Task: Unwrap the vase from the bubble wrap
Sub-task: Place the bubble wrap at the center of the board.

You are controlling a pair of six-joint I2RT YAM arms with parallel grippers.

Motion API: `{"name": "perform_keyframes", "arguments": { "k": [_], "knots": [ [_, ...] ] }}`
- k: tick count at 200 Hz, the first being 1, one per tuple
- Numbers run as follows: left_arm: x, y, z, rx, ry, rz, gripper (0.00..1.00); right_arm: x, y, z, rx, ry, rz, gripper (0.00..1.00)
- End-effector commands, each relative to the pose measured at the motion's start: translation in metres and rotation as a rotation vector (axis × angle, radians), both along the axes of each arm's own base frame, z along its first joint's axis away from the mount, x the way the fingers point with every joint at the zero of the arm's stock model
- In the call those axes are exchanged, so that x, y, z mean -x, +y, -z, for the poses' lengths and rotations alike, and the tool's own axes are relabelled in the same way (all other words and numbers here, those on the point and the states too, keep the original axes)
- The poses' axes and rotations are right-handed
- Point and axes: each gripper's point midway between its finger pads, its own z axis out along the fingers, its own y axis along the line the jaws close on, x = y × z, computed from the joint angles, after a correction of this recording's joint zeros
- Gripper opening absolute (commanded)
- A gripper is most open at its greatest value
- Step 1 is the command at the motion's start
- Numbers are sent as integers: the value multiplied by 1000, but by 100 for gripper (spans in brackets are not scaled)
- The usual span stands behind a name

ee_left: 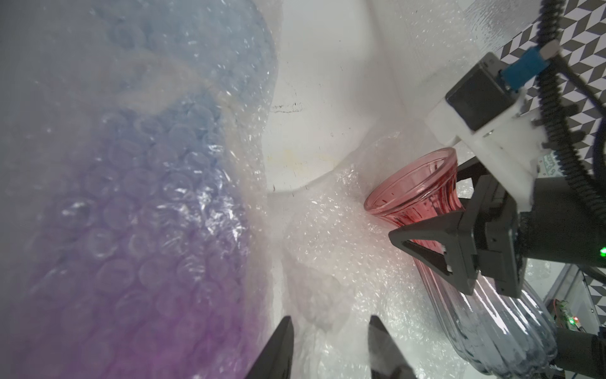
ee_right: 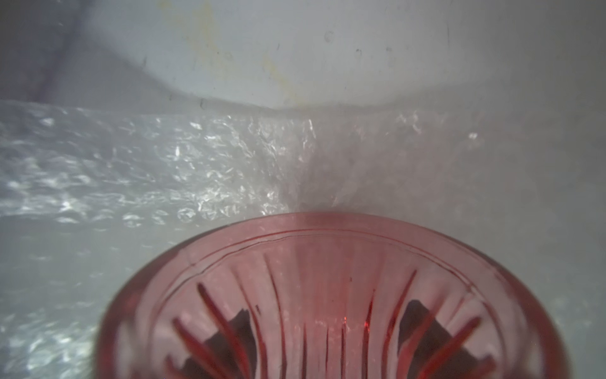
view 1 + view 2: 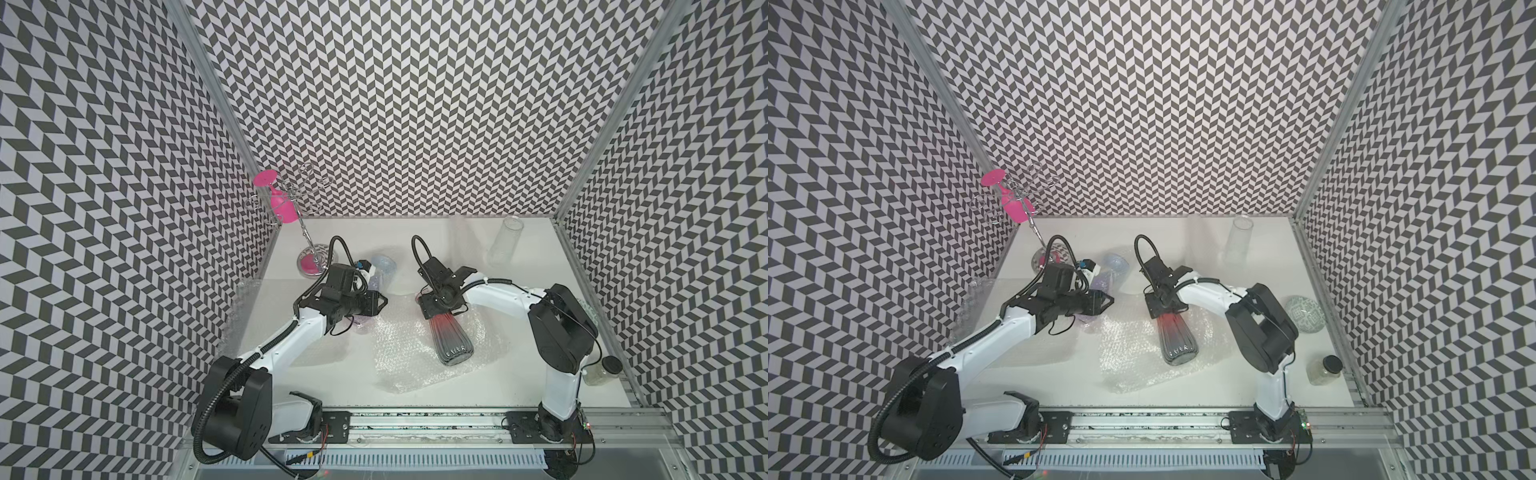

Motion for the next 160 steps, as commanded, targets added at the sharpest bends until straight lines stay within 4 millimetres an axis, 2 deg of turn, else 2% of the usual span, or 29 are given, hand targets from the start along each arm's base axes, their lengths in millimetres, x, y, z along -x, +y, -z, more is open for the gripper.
{"name": "perform_keyframes", "arguments": {
  "k": [1,19,33,49,160],
  "knots": [
    [1,-1,-7,25,-25,4,39,-12,8,-52,-86,-156,-31,7],
    [3,0,-3,21,-11,0,39,-14,15,-83,-160,-237,-66,0],
    [4,1,1,16,0,-2,39,-14,16,-107,-214,-305,-78,0],
    [5,2,5,12,12,-4,39,-12,15,-125,-260,-360,-87,0],
    [9,2,7,-1,35,2,39,25,-5,-202,-569,-738,-165,0]
  ]
}}
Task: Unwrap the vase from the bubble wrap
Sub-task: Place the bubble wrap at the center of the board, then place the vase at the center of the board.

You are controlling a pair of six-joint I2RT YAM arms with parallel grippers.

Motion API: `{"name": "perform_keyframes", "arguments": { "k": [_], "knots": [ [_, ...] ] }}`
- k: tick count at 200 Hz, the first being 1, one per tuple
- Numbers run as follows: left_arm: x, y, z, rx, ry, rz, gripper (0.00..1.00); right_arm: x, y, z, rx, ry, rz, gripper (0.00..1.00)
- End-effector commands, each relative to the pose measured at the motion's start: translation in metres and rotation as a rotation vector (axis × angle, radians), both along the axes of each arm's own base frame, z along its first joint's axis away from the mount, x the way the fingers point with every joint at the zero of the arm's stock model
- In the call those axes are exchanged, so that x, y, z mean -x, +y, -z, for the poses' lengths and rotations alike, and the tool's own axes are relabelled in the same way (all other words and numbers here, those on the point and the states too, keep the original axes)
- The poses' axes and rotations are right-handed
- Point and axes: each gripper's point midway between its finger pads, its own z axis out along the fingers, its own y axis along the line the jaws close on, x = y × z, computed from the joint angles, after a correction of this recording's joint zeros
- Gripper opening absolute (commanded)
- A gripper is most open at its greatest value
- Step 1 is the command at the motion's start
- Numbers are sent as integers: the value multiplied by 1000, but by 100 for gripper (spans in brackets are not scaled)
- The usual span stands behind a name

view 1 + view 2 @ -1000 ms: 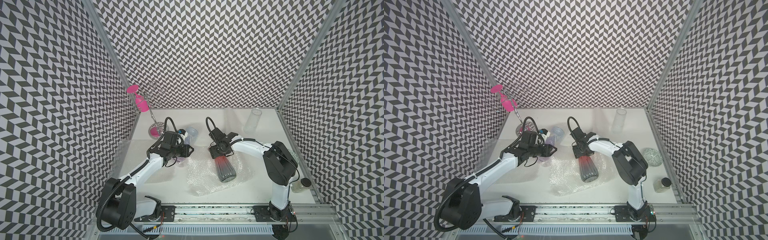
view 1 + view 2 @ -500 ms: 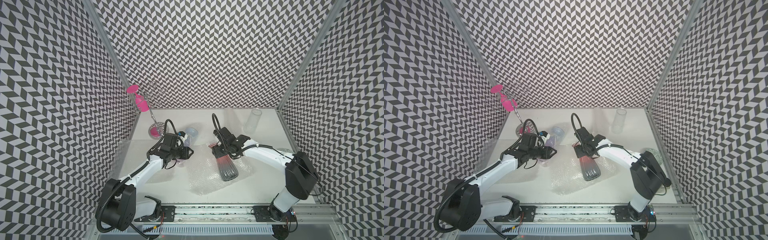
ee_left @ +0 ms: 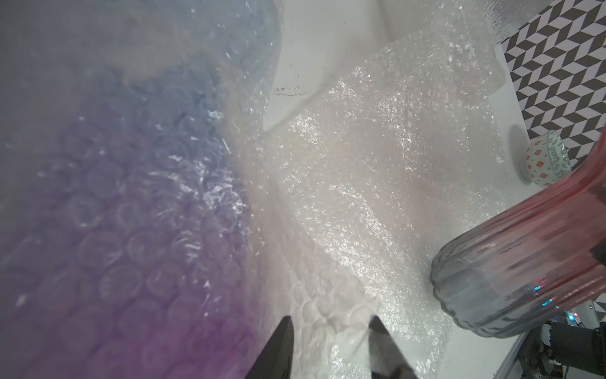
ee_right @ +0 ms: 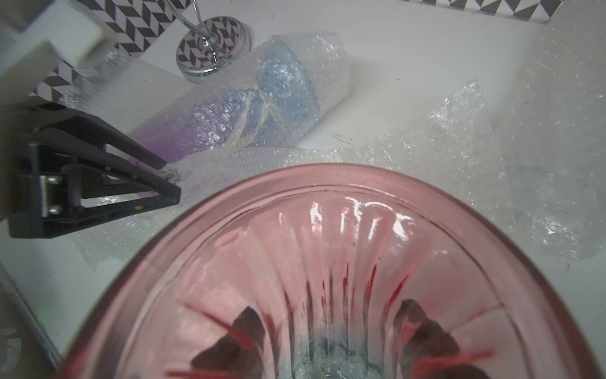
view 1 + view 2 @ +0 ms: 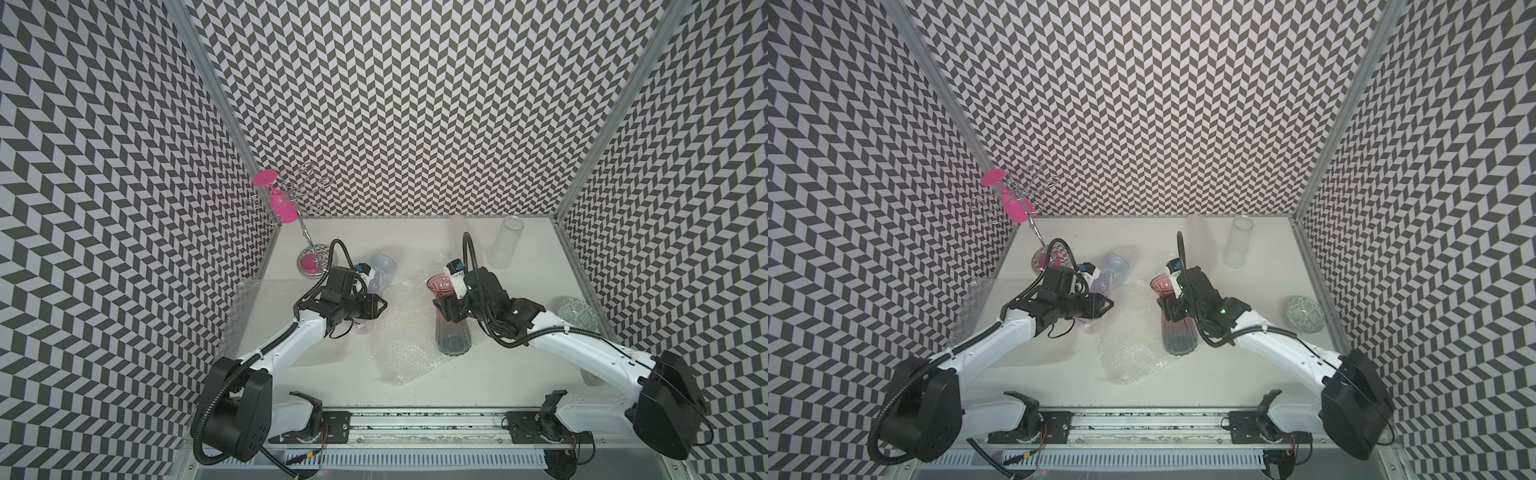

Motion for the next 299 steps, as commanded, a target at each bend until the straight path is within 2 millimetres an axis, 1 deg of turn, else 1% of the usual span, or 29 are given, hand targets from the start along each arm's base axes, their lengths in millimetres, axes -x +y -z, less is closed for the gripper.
{"name": "perform_keyframes", "arguments": {
  "k": [1,27,43,50,56,73,79,94,106,115,131,150,160,173,190,203,219,232,248,265,299],
  "knots": [
    [4,1,0,1,11,5,39,-9,15,-84,-222,-276,-39,0],
    [4,2,-1,-10,21,4,39,-4,1,-107,-282,-398,-9,0],
    [3,2,-5,-20,21,4,40,-2,-9,-121,-309,-474,17,0],
    [3,2,-7,-23,17,2,41,0,-13,-127,-317,-504,22,0],
    [2,2,-9,-26,15,0,46,1,-16,-132,-322,-527,28,0],
    [0,5,-10,-46,14,-13,52,5,-27,-146,-337,-591,54,0],
    [0,7,-9,-58,24,-20,56,5,-31,-150,-337,-613,65,0],
    [1,7,-7,-80,34,-18,66,5,-41,-157,-319,-650,103,0],
    [1,6,-10,-84,24,-19,76,2,-51,-160,-298,-672,142,0],
    [2,5,-12,-86,17,-21,81,1,-59,-162,-290,-687,172,0],
    [4,3,-15,-89,9,-16,89,-5,-79,-160,-268,-704,239,0],
    [5,-2,-11,-96,20,-3,97,-13,-114,-157,-263,-713,346,0],
    [5,-5,-10,-96,24,8,99,-16,-132,-160,-265,-727,394,0],
    [5,-9,-12,-91,20,21,100,-20,-152,-166,-249,-751,454,0],
    [5,-15,-13,-76,14,38,100,-28,-169,-171,-210,-767,504,0],
    [6,-17,-12,-69,14,46,100,-37,-185,-169,-169,-763,569,0],
    [6,-20,-14,-58,8,57,100,-45,-214,-164,-132,-768,697,0],
    [5,-22,-24,-37,-29,57,100,-49,-238,-164,-135,-784,778,0],
    [3,-25,-39,-5,-84,60,100,-58,-263,-163,-149,-787,841,0],
    [1,-24,-48,0,-112,58,100,-64,-288,-163,-162,-793,910,0],
    [2,-22,-46,-16,-100,55,100,-79,-321,-167,-153,-819,968,0]
  ]
}}
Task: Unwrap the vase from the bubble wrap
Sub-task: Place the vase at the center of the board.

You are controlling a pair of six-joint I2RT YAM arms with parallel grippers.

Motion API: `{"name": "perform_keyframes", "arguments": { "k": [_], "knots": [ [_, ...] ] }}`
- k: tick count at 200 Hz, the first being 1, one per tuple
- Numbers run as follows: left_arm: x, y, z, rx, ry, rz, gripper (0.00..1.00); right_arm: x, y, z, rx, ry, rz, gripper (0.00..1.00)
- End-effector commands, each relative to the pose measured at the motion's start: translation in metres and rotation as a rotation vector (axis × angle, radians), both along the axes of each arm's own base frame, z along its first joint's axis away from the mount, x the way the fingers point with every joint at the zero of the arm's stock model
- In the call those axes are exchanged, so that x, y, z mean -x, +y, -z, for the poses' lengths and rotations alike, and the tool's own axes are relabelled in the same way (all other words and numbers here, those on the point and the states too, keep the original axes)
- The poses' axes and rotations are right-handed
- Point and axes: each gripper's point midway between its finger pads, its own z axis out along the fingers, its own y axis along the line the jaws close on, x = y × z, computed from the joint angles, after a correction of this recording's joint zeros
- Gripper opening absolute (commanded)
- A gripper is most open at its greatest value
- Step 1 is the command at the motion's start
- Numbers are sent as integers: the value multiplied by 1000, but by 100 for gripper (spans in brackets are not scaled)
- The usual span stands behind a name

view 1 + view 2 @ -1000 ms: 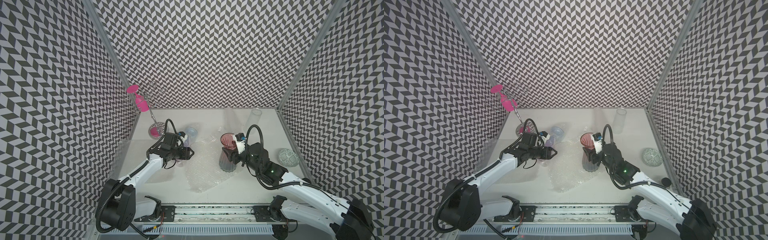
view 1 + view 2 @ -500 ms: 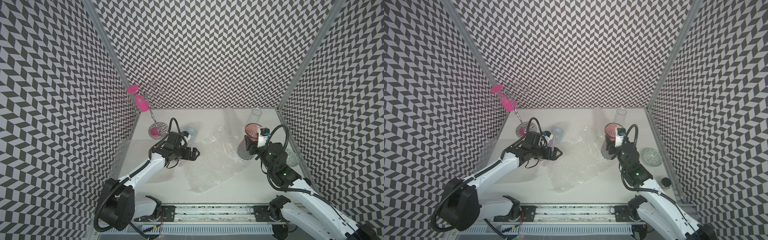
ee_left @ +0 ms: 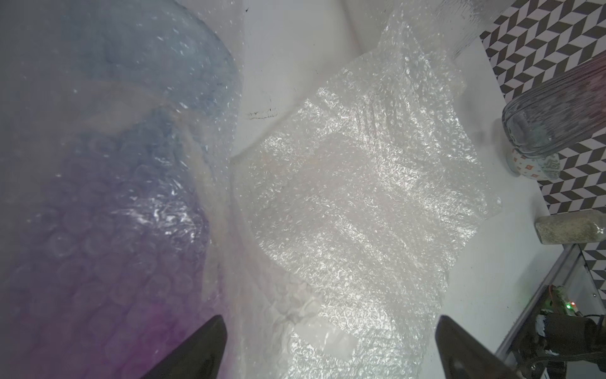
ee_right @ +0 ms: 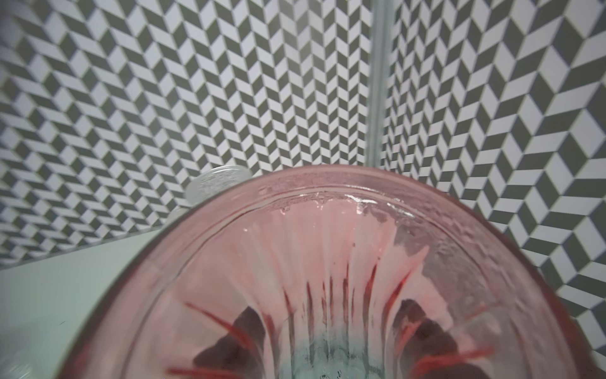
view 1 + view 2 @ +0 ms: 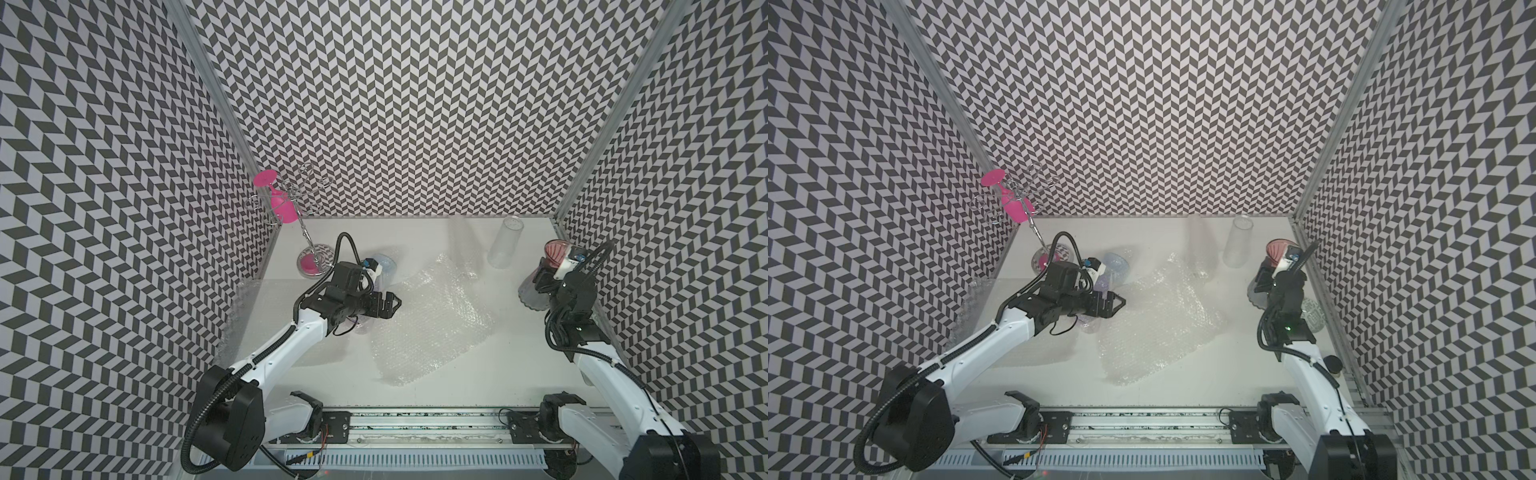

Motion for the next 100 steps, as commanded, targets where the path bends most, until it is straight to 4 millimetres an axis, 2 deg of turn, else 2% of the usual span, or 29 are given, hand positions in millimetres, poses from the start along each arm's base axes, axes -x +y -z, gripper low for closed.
{"name": "perform_keyframes", "arguments": {
  "k": [1,19,42,62,83,100],
  "knots": [
    [-4,-3,-14,13,-37,7,100,-10,-12,-102,-15,-361,7,0],
    [-2,-2,-13,17,-31,5,100,-20,-27,-100,-11,-368,27,0],
    [-1,-2,-15,29,-24,3,100,-37,-34,-100,10,-388,-27,0],
    [-2,-2,-16,35,-19,0,100,-58,-39,-100,85,-367,-46,0],
    [-1,-5,-19,55,-13,4,99,-83,-56,-96,116,-341,-34,0],
    [1,-5,-19,64,-9,5,100,-103,-59,-94,142,-323,-57,0]
  ]
}}
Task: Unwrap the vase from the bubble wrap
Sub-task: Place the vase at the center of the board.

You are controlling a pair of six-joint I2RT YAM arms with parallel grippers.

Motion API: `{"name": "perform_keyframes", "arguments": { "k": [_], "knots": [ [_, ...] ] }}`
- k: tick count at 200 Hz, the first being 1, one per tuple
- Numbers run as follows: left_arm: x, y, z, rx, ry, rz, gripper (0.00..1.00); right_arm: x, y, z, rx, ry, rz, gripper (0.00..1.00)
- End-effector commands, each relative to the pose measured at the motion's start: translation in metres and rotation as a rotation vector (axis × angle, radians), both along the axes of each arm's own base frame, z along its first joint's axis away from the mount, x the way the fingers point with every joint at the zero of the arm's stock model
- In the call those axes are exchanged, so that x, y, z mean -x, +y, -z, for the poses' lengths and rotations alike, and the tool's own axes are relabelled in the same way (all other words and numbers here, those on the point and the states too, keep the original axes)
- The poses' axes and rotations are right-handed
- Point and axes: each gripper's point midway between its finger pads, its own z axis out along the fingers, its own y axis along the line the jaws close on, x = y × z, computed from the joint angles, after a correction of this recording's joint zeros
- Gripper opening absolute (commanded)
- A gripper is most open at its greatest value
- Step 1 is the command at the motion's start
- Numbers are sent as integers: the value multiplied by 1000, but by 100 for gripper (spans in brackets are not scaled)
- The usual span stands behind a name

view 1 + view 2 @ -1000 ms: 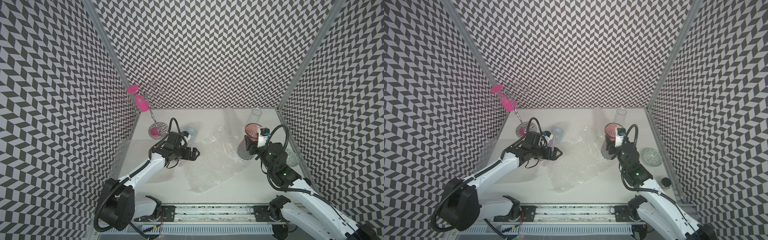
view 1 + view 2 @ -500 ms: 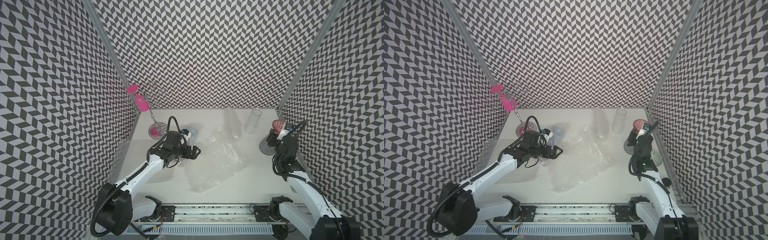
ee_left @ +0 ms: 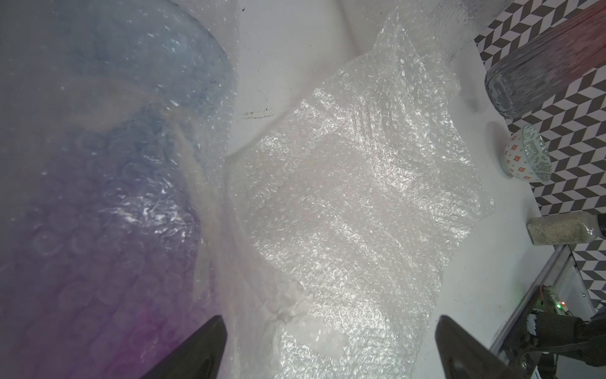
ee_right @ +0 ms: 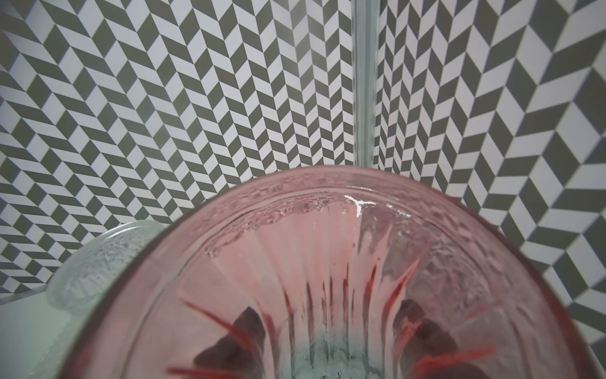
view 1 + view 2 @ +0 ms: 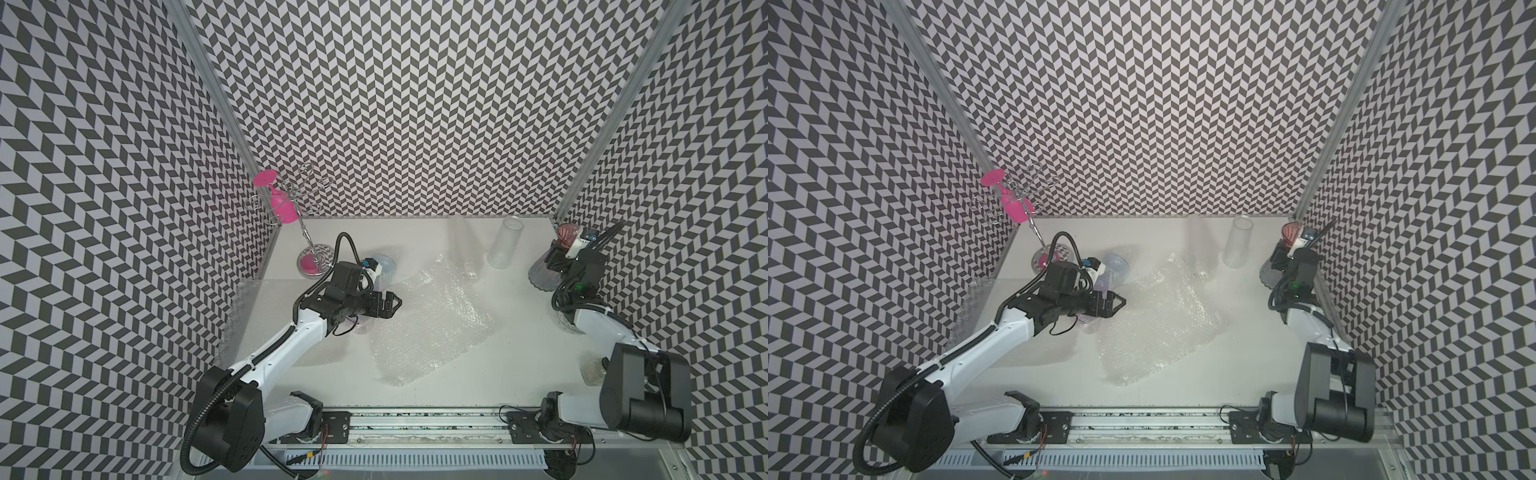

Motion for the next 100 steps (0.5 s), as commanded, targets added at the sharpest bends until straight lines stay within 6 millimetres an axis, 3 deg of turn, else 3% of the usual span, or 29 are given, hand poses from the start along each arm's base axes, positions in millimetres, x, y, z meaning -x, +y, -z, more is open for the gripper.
{"name": "perform_keyframes", "arguments": {
  "k": [1,45,100],
  "knots": [
    [0,-3,-17,43,-26,5,100,-22,-2,-102,137,-313,-48,0],
    [-1,0,-21,42,-37,-10,100,-61,-1,-75,140,-259,-118,0],
    [-1,-3,-27,72,-60,-4,99,-83,2,-44,128,-213,-170,2]
  ]
}}
